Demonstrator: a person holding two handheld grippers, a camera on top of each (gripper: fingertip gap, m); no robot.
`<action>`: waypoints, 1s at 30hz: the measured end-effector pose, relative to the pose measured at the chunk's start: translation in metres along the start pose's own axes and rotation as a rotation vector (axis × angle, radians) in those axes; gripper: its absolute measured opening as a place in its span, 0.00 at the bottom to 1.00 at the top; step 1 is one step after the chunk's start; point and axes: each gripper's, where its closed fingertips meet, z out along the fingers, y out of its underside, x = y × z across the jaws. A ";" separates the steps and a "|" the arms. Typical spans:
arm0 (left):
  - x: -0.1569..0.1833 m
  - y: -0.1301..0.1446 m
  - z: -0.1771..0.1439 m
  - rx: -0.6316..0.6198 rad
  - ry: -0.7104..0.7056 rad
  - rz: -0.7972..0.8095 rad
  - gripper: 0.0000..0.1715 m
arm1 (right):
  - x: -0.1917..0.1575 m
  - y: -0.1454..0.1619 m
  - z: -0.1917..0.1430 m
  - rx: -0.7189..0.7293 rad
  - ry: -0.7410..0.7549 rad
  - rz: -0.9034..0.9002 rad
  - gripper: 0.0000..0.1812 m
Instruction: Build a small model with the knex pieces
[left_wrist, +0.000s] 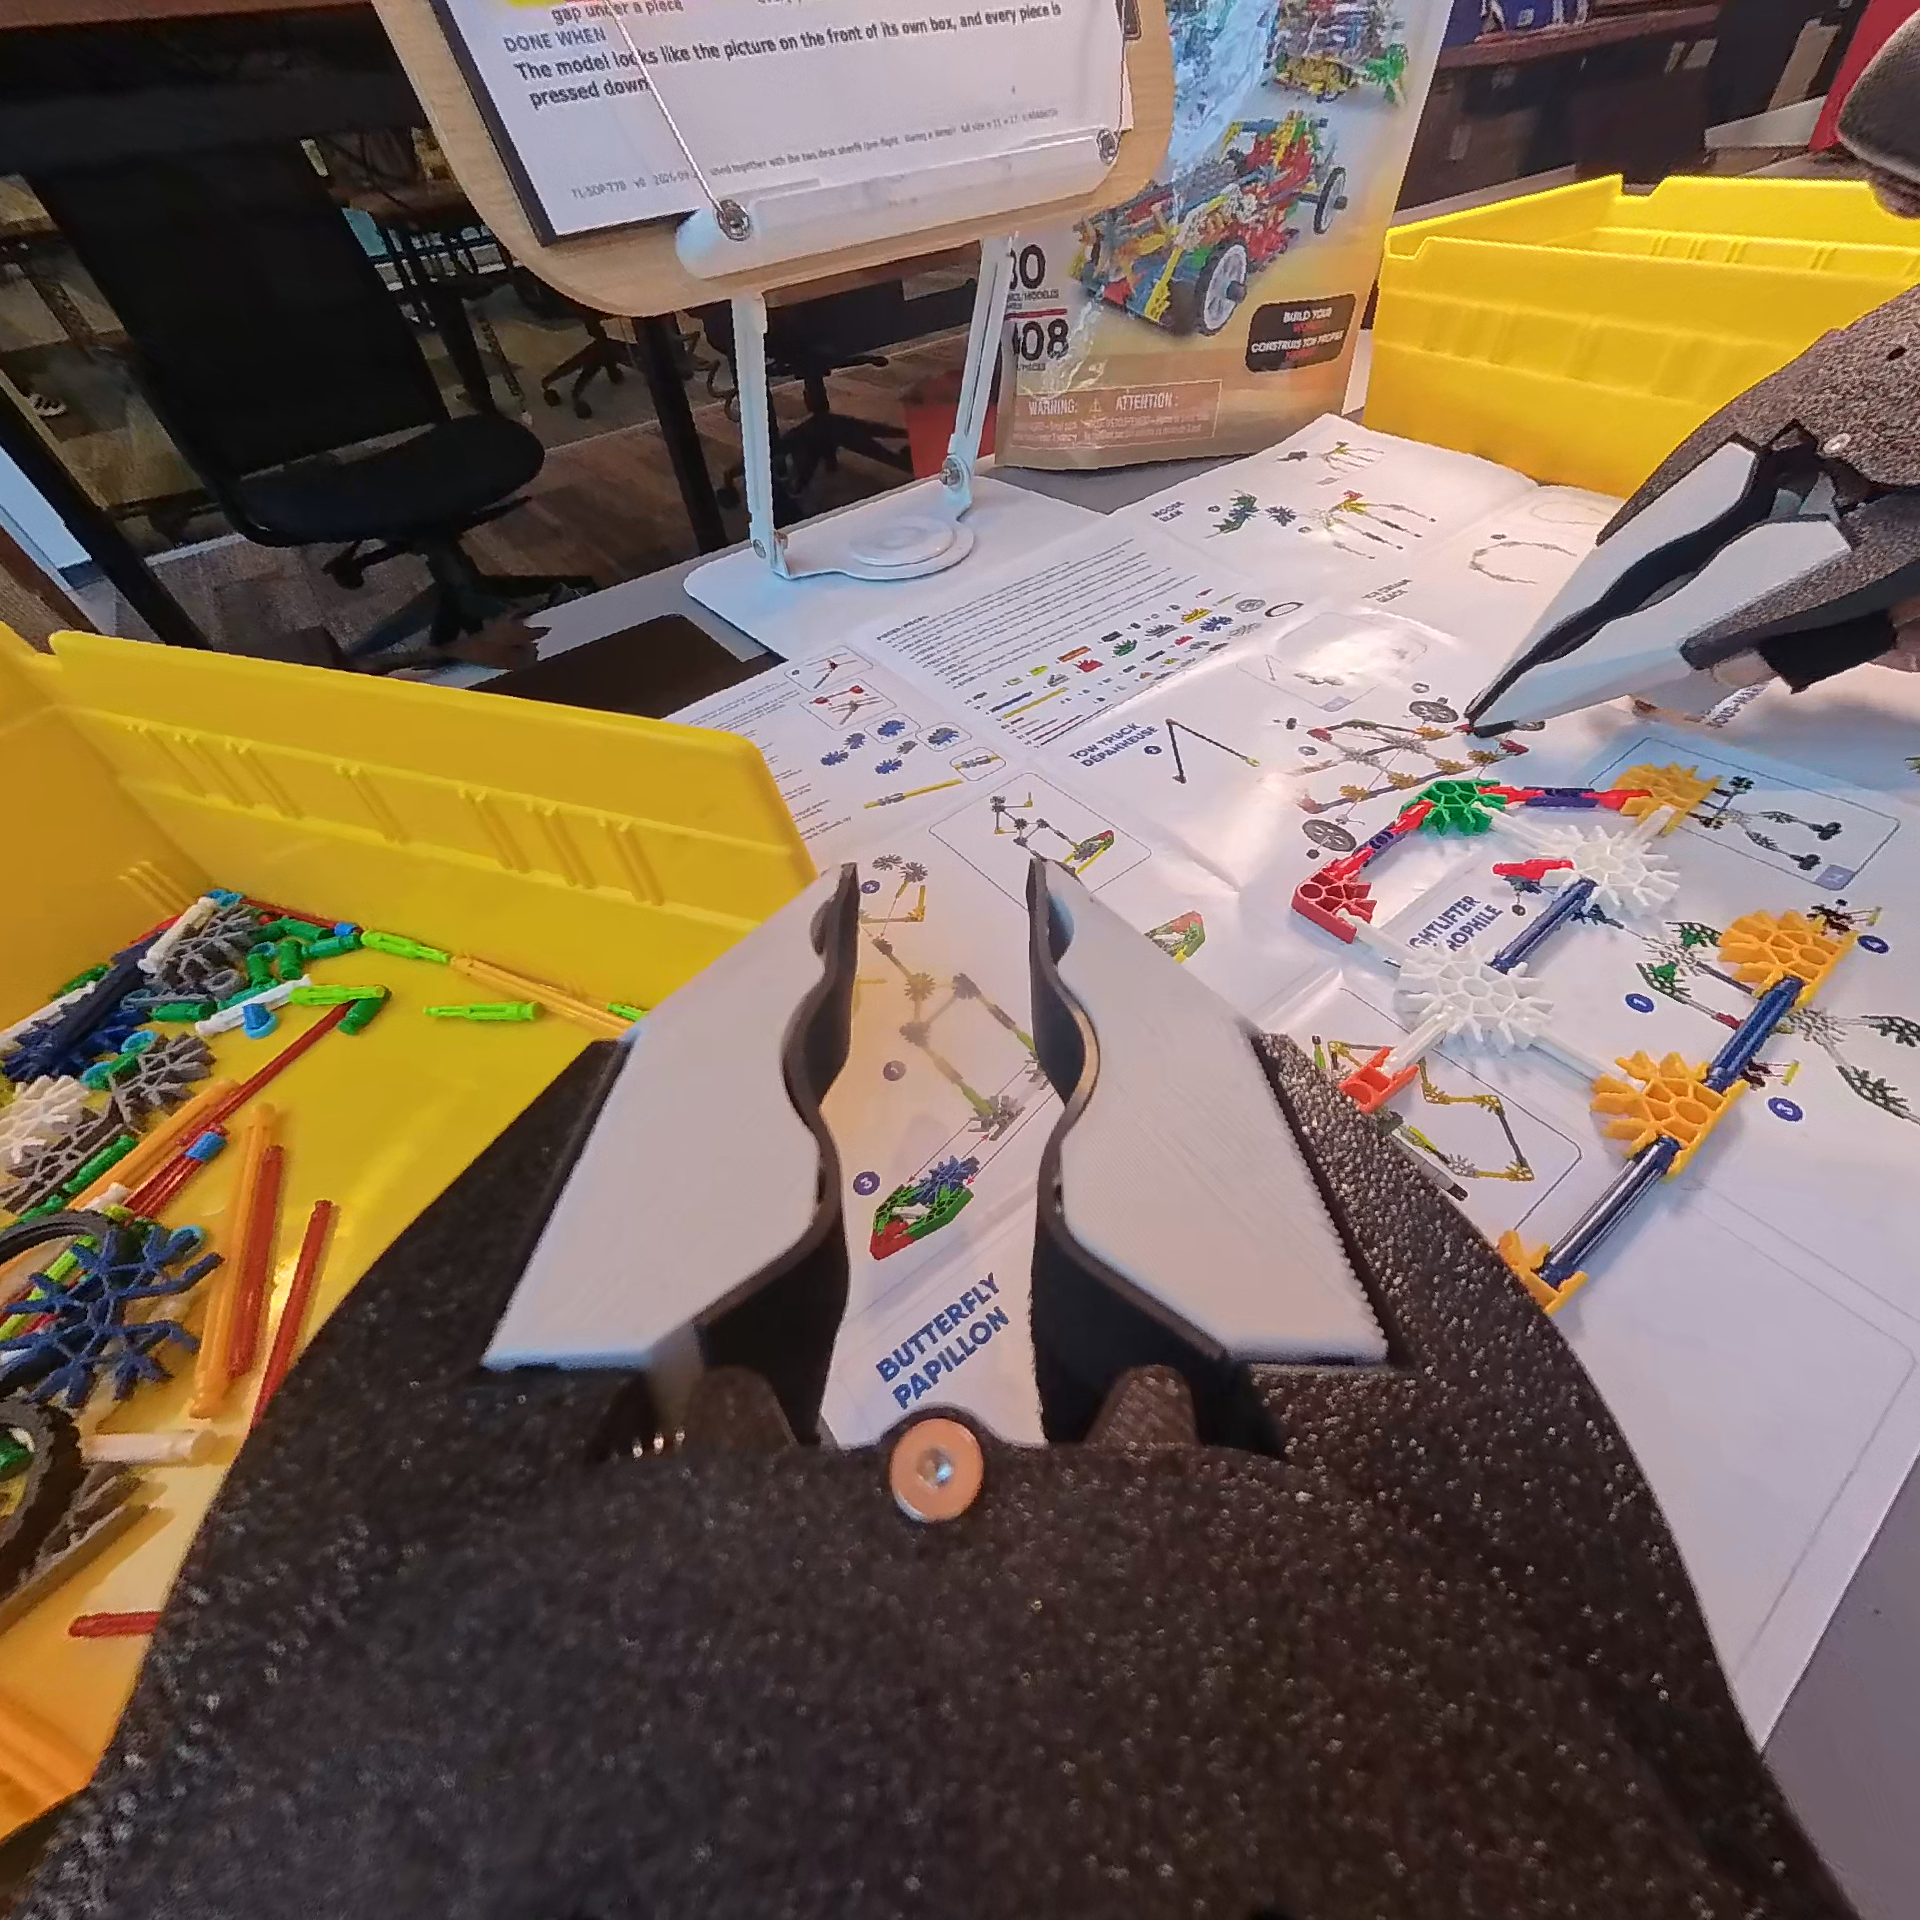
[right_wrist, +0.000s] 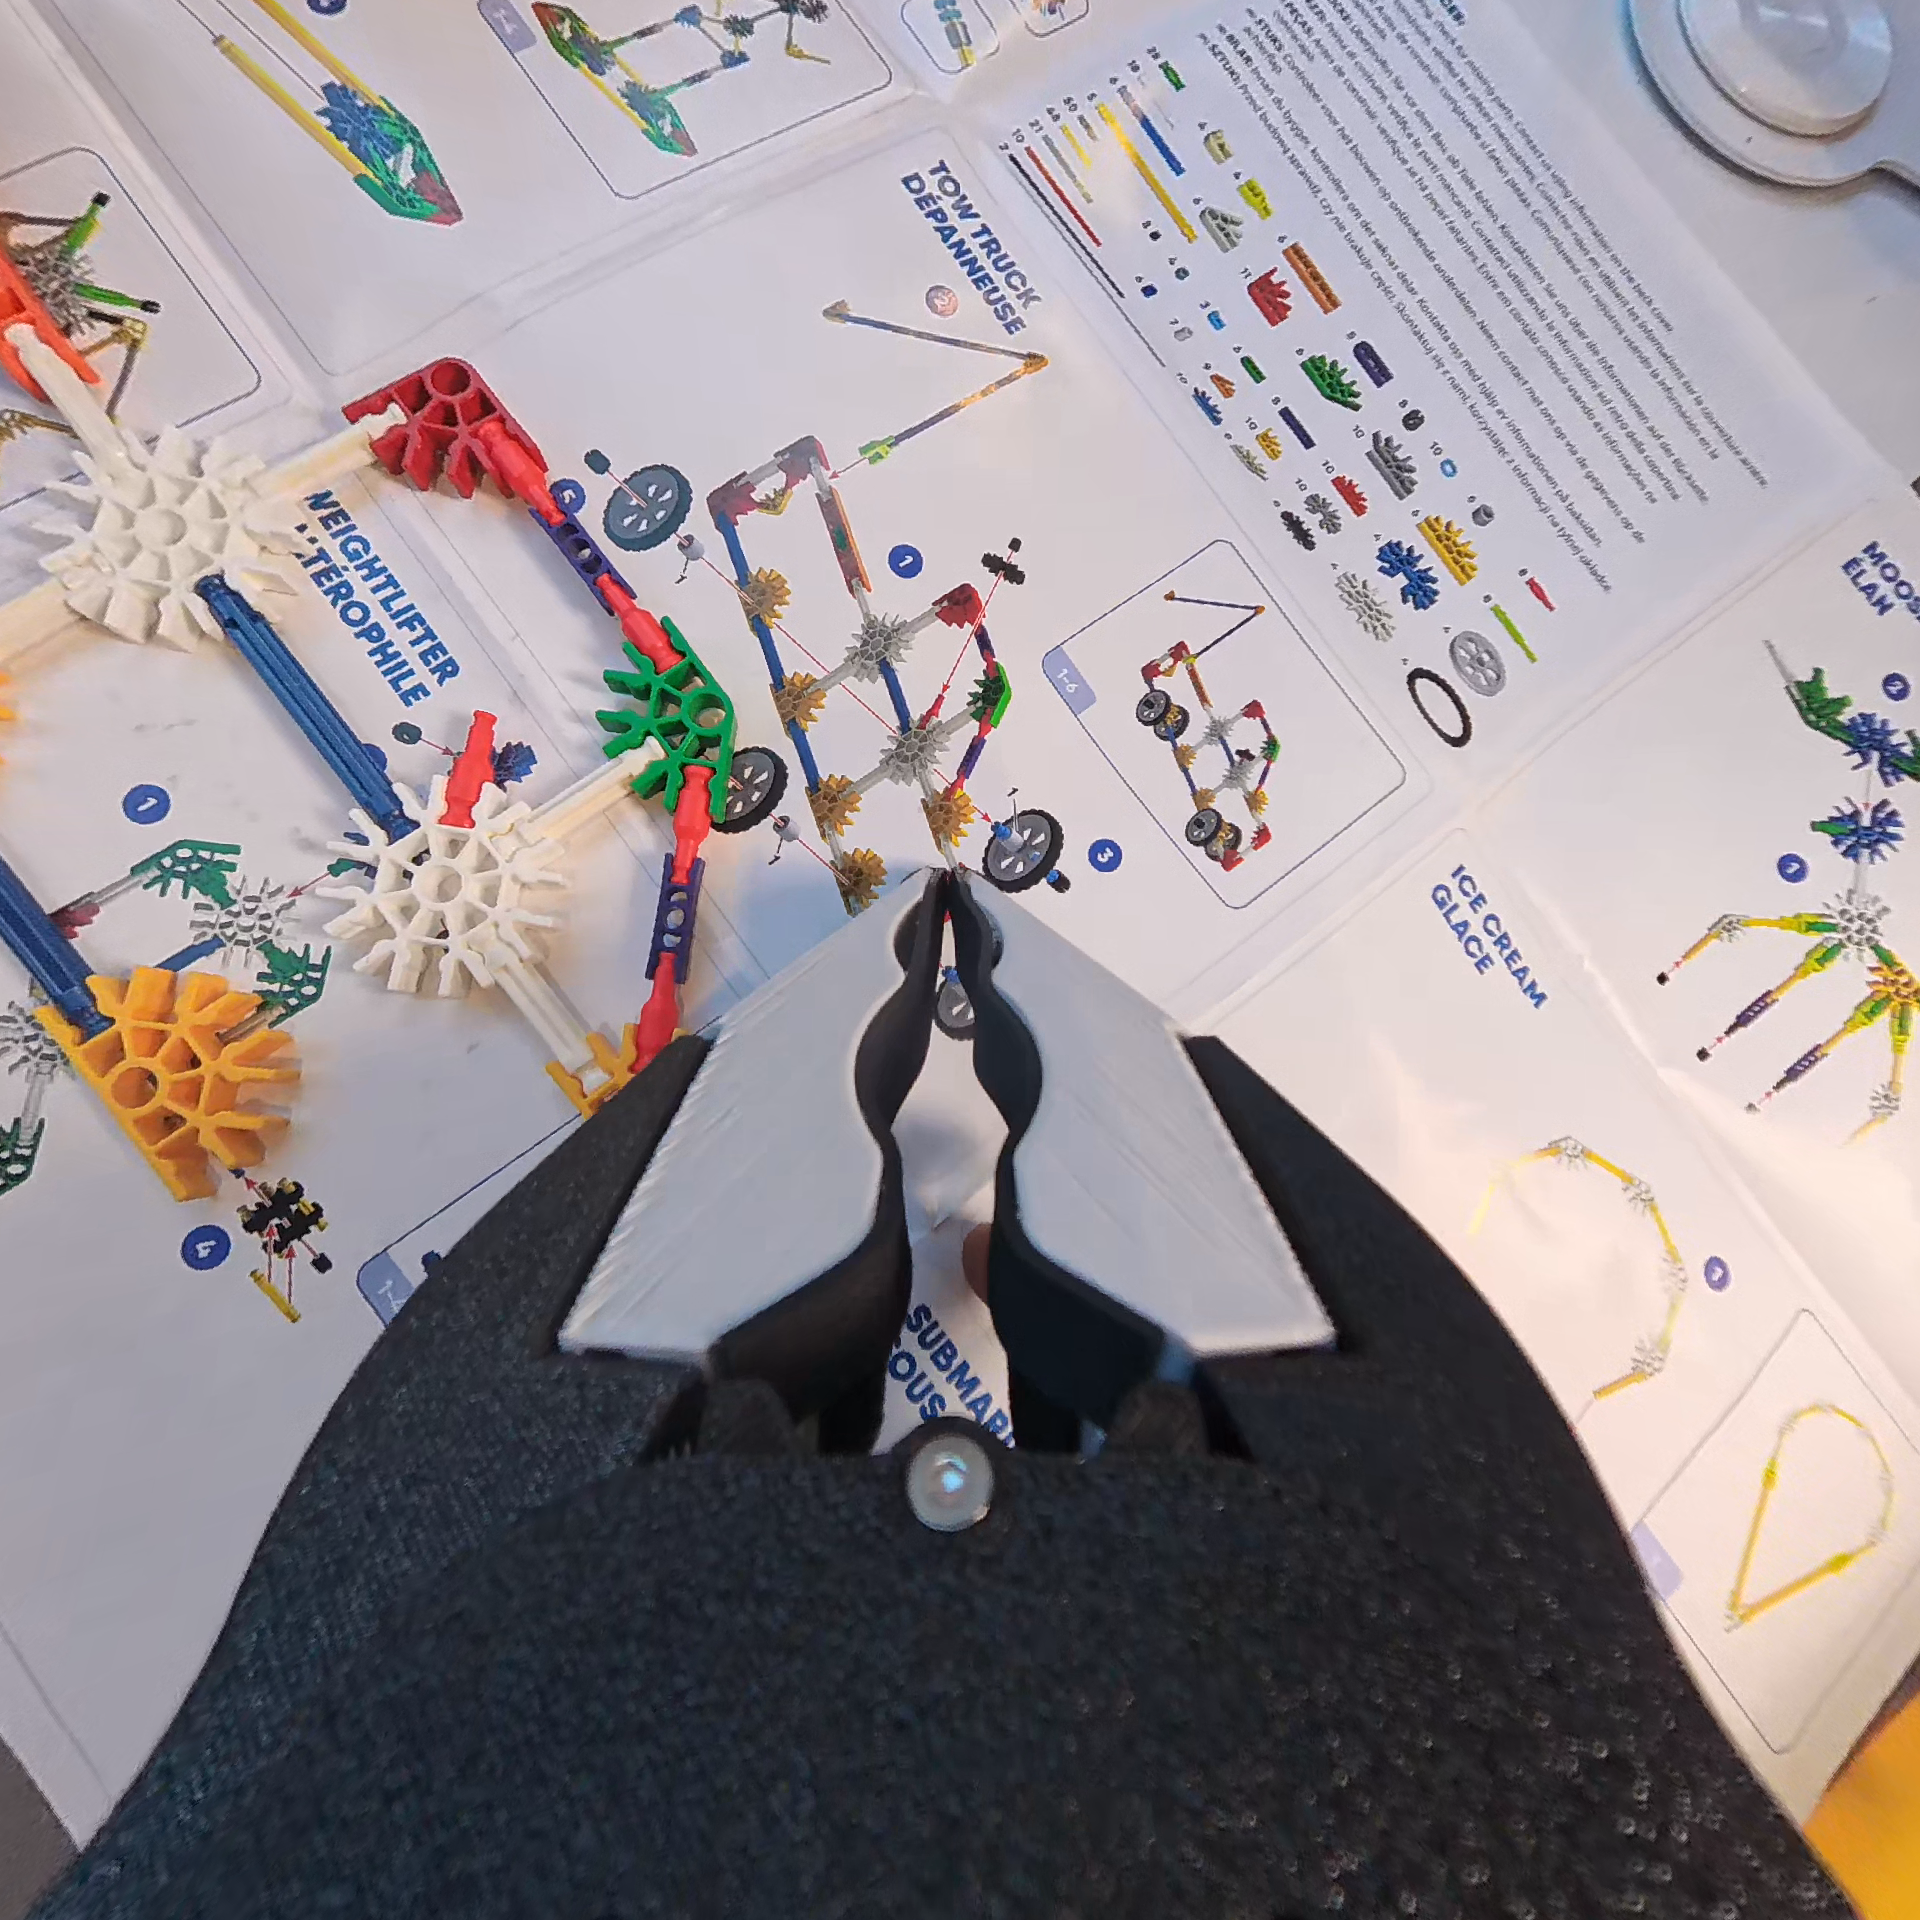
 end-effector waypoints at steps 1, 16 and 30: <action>0.000 0.000 0.000 0.001 -0.001 0.000 0.18 | 0.000 0.000 0.000 -0.004 0.001 -0.005 0.00; -0.004 -0.001 -0.002 0.009 -0.017 -0.011 0.17 | 0.018 0.002 -0.055 0.193 0.039 0.155 0.00; -0.031 -0.015 -0.026 -0.012 -0.118 0.010 0.14 | -0.001 -0.001 -0.011 0.067 0.015 -0.004 0.00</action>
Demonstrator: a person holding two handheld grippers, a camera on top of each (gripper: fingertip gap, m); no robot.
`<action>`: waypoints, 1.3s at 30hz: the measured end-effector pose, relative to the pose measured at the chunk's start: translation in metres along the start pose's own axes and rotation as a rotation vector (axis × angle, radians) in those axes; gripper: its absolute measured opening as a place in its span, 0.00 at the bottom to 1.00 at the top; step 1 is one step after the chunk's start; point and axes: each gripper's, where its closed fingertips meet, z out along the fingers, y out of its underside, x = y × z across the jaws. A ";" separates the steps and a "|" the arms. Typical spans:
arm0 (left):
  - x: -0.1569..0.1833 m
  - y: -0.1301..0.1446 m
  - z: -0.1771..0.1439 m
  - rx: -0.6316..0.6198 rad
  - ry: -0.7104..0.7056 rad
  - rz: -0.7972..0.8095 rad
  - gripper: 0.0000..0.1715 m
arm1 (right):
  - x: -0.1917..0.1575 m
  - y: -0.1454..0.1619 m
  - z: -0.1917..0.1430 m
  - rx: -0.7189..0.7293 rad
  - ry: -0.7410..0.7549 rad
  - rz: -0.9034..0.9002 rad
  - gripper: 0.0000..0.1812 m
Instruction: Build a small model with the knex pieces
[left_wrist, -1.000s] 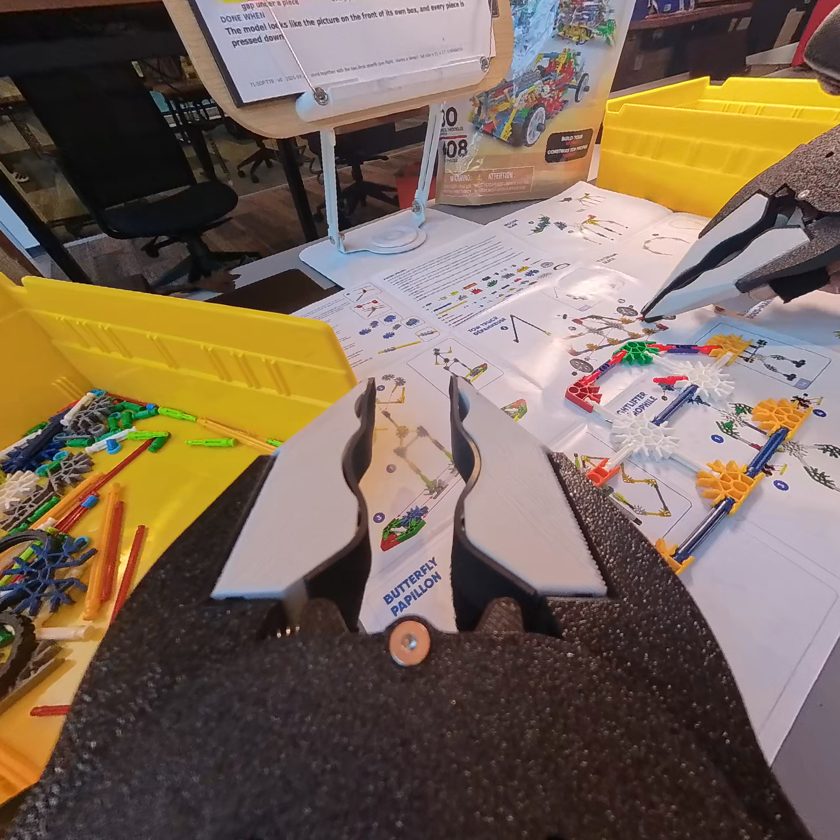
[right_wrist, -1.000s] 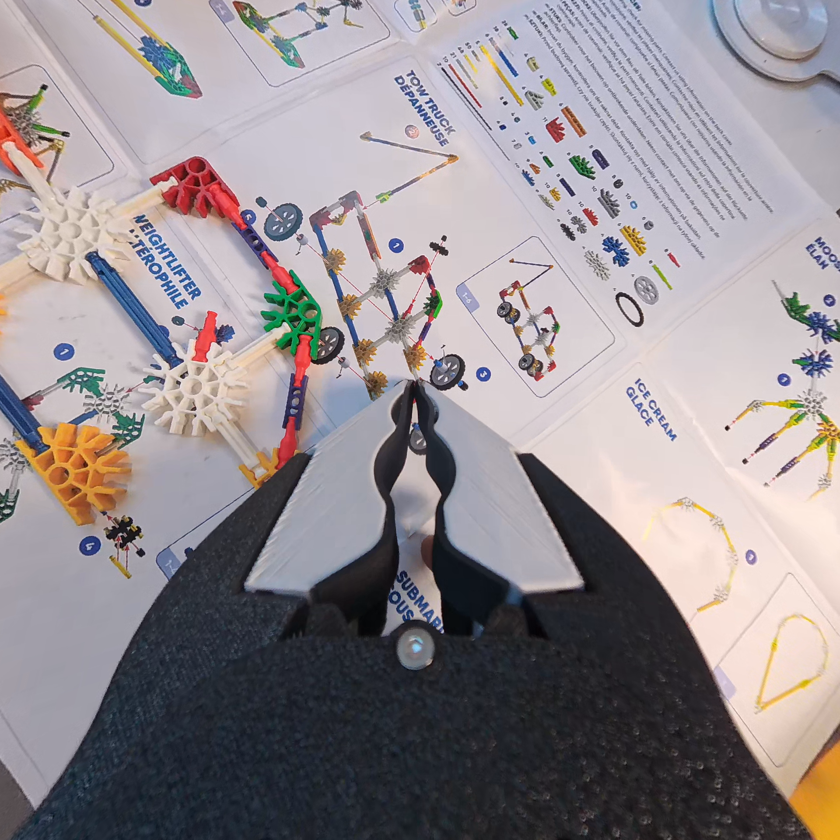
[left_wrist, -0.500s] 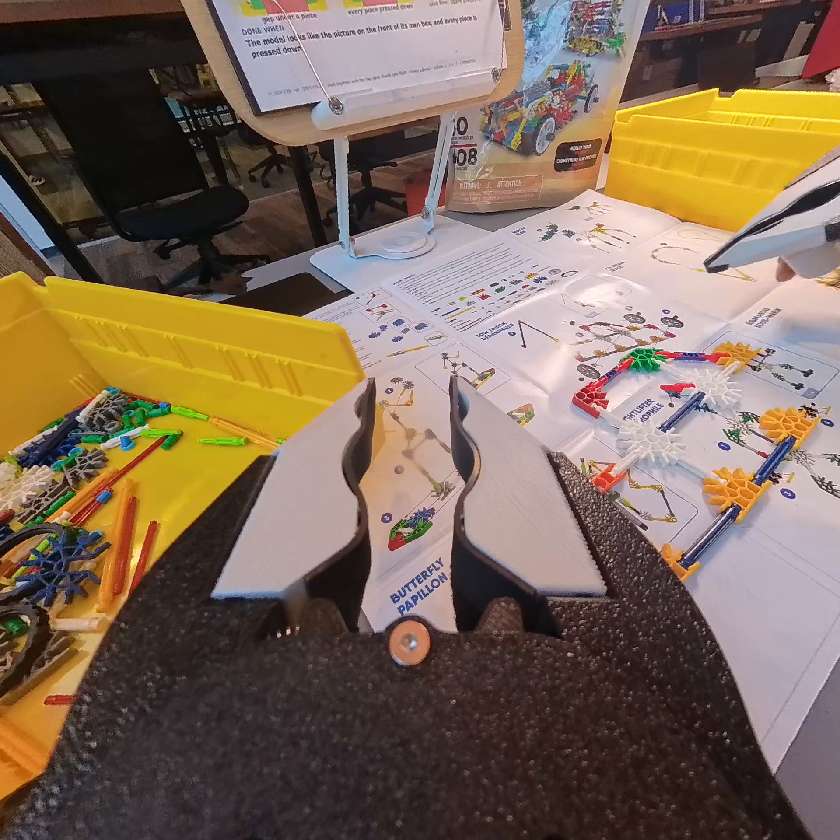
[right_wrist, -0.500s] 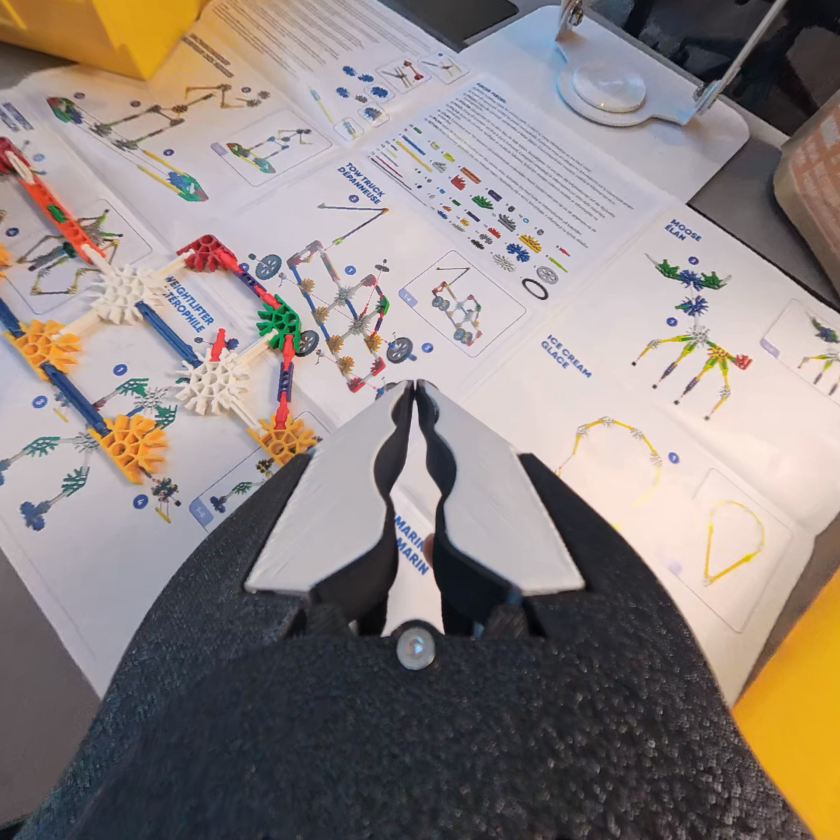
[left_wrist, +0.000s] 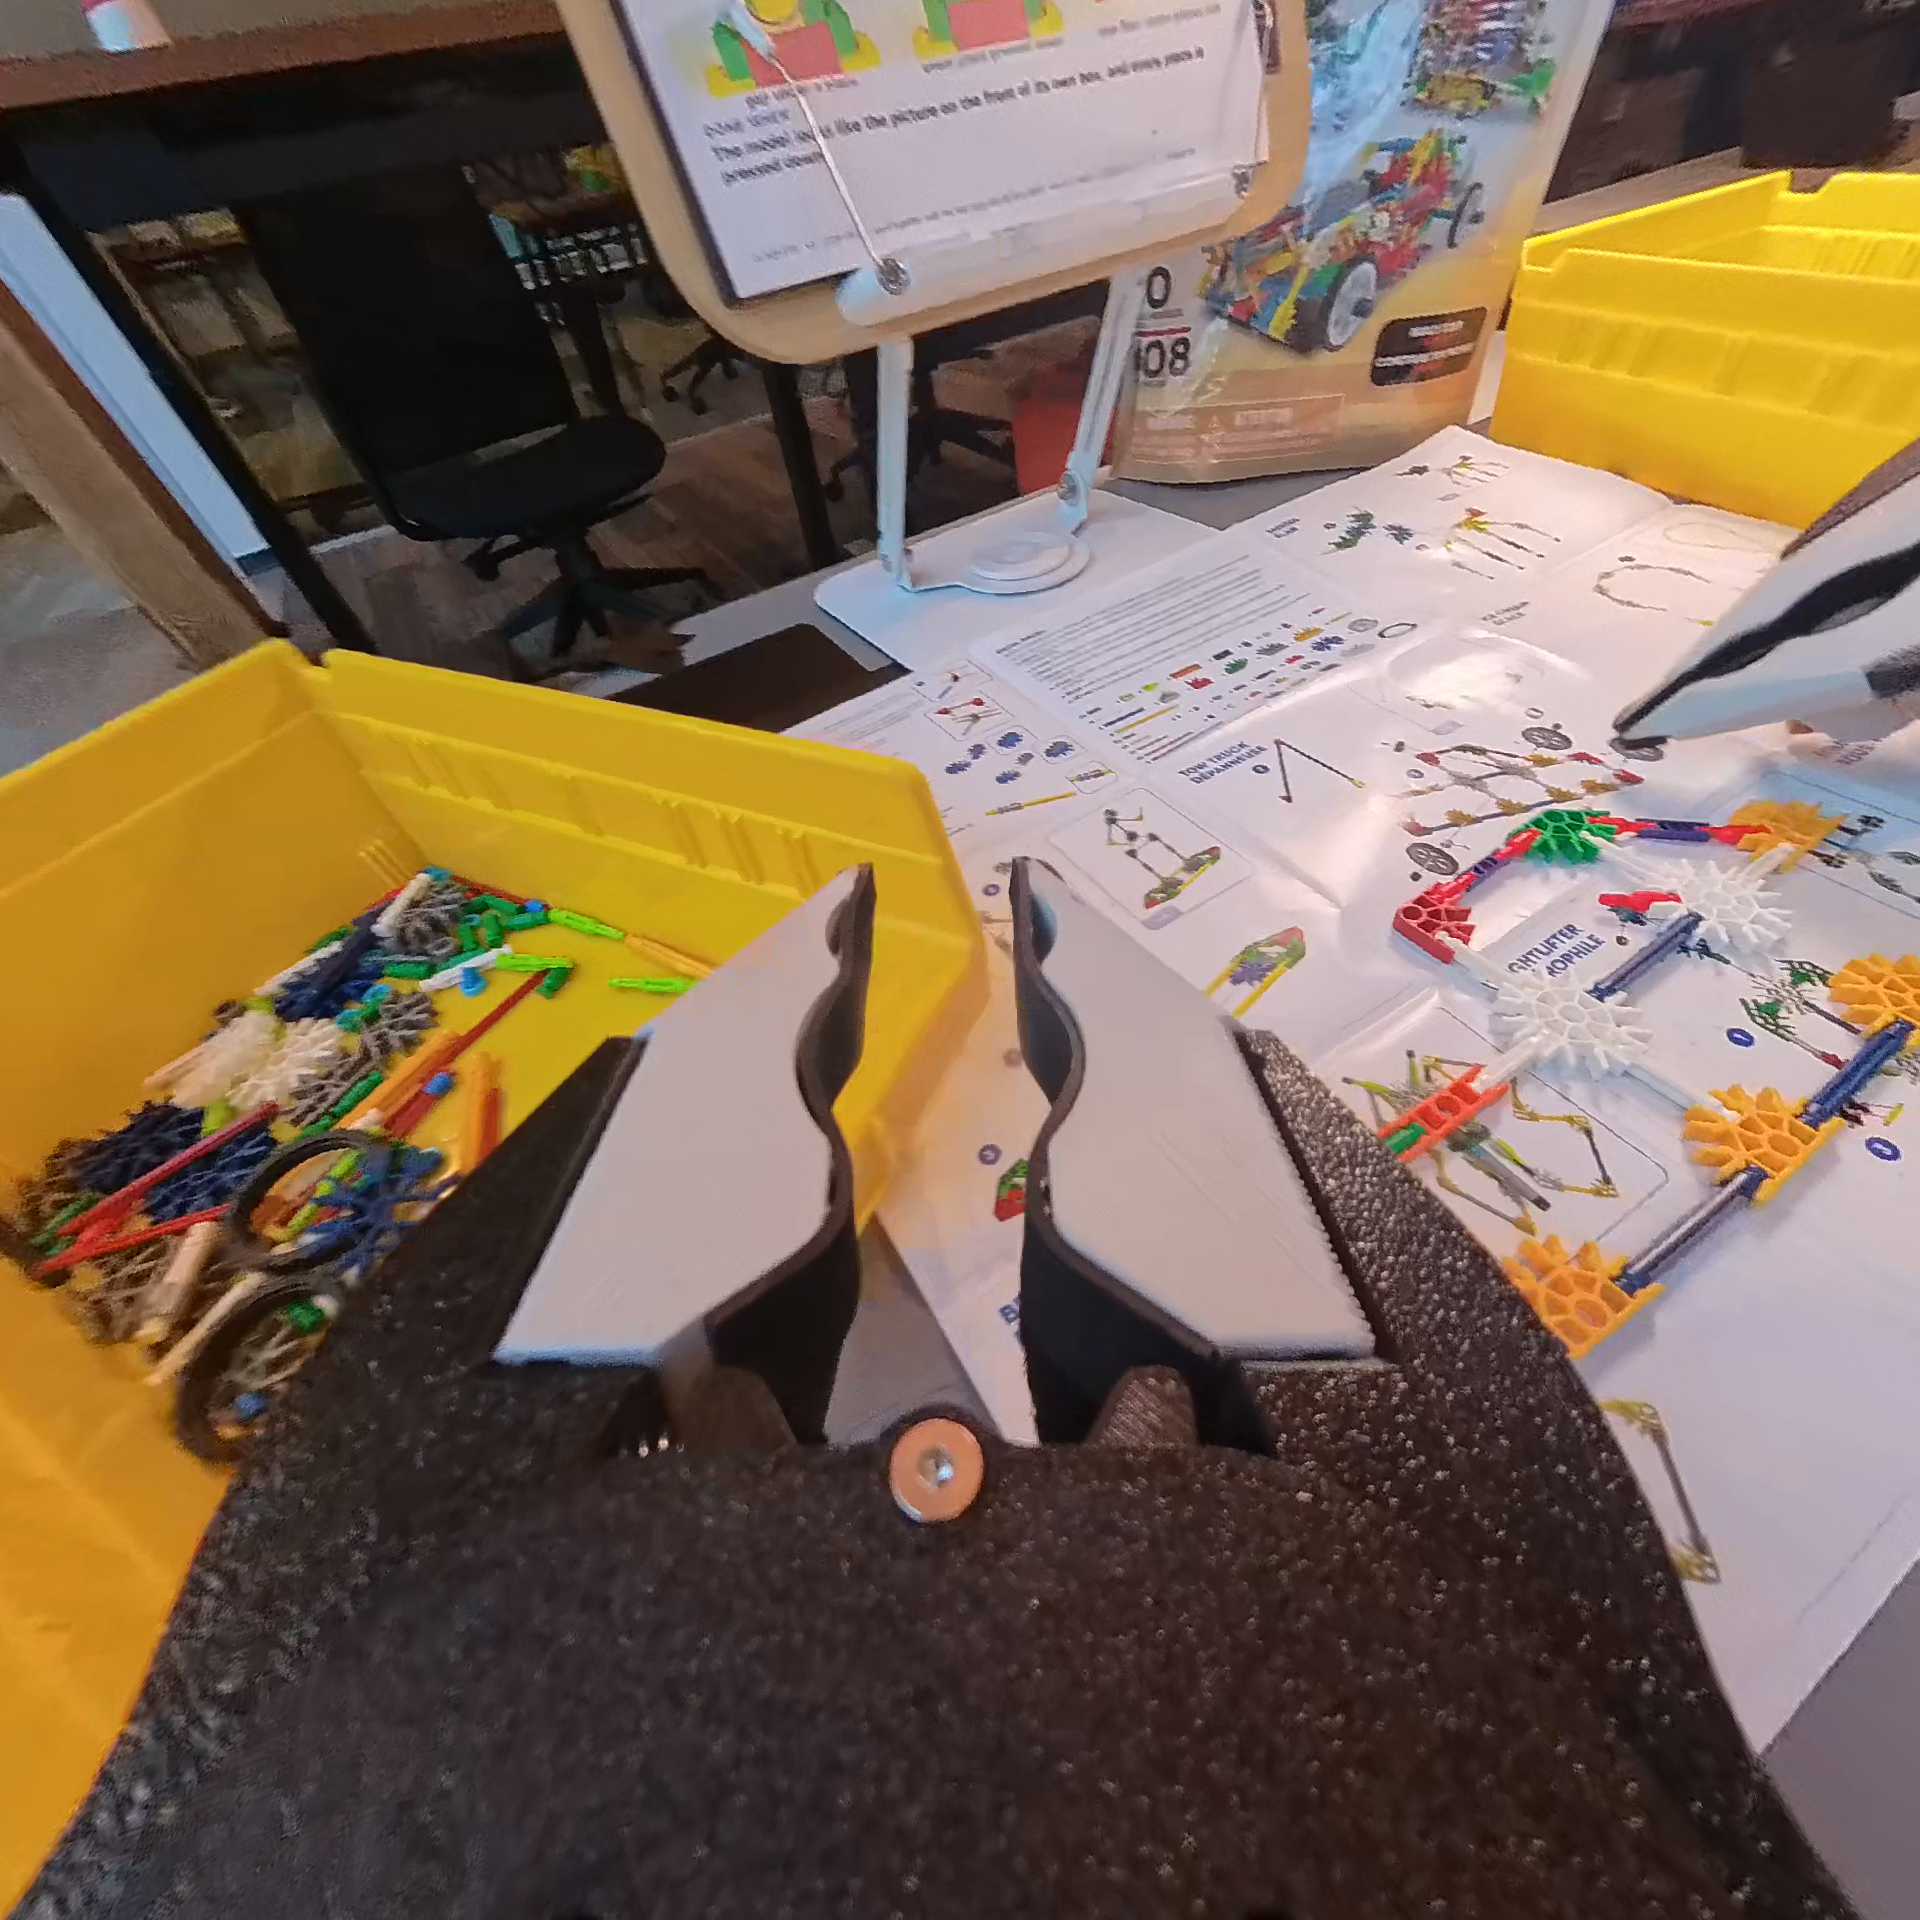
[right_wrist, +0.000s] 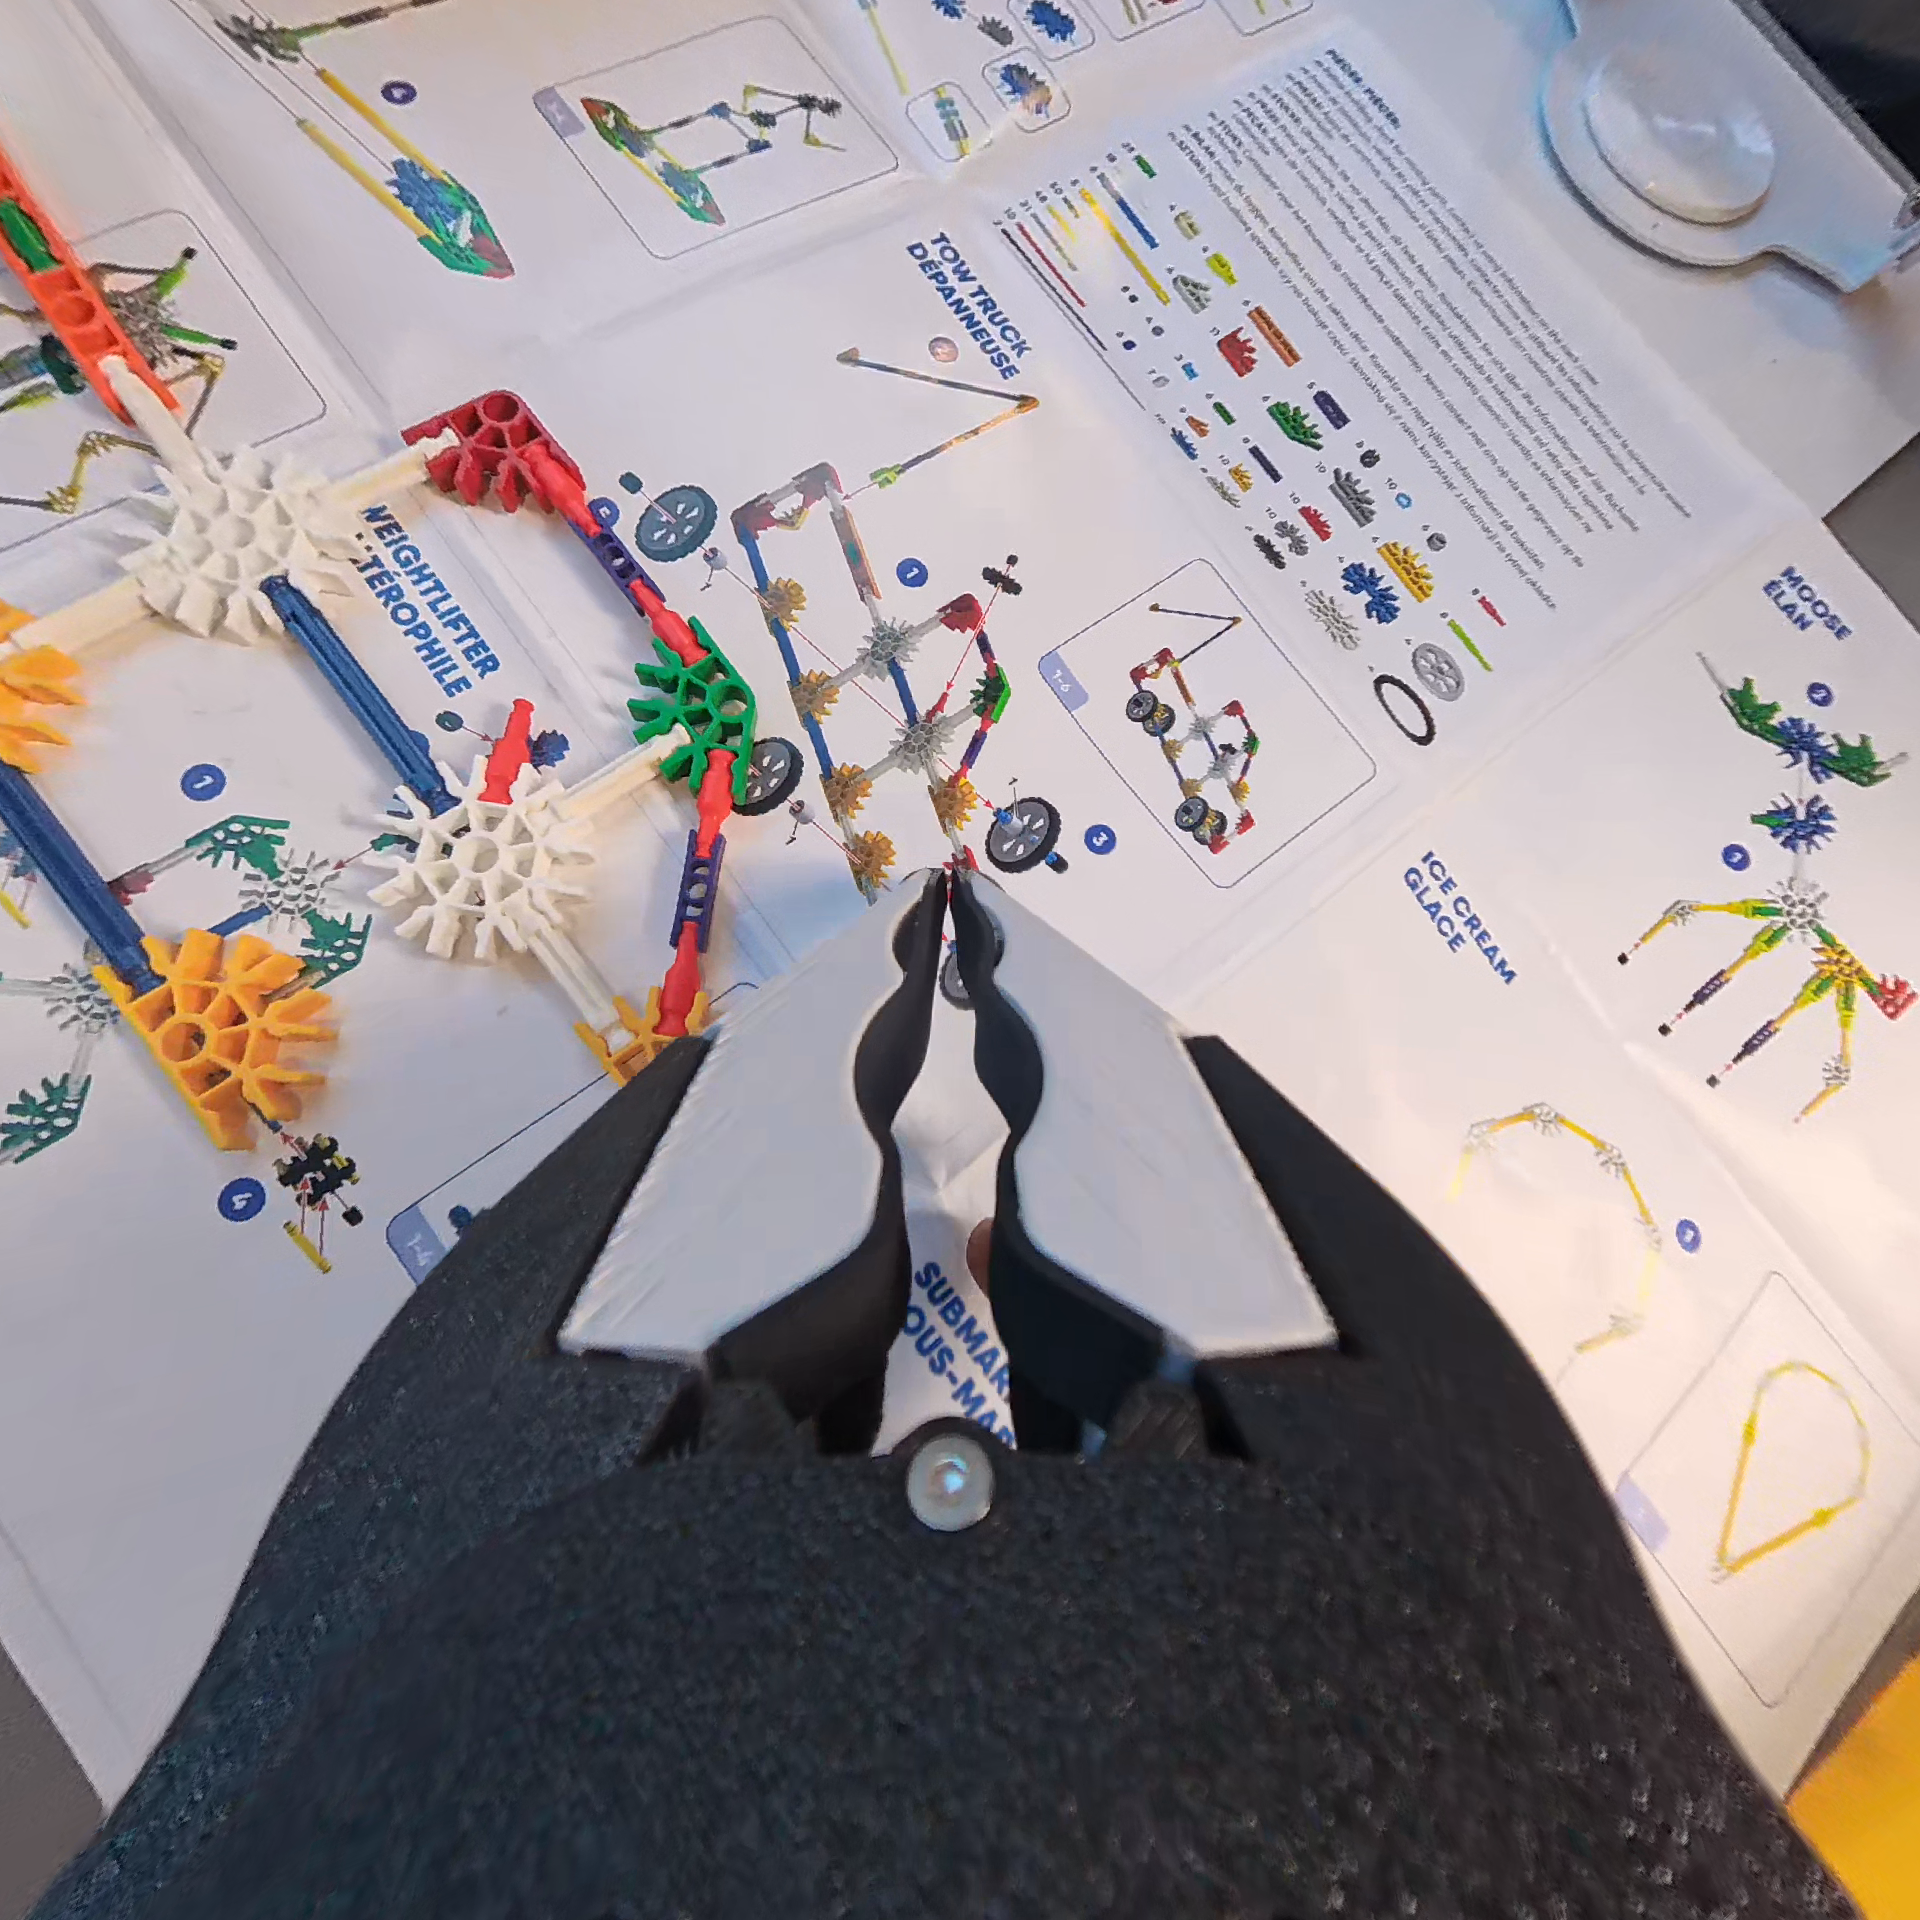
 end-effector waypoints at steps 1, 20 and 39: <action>-0.012 -0.004 -0.006 0.002 -0.045 0.004 0.14 | 0.000 0.002 0.002 -0.011 -0.002 -0.005 0.00; -0.191 0.019 0.055 -0.751 -0.022 0.240 0.12 | -0.015 -0.019 -0.128 0.495 0.064 0.140 0.04; -0.188 0.114 0.115 -1.005 0.270 0.310 0.03 | -0.021 0.024 -0.148 0.442 0.159 0.129 0.04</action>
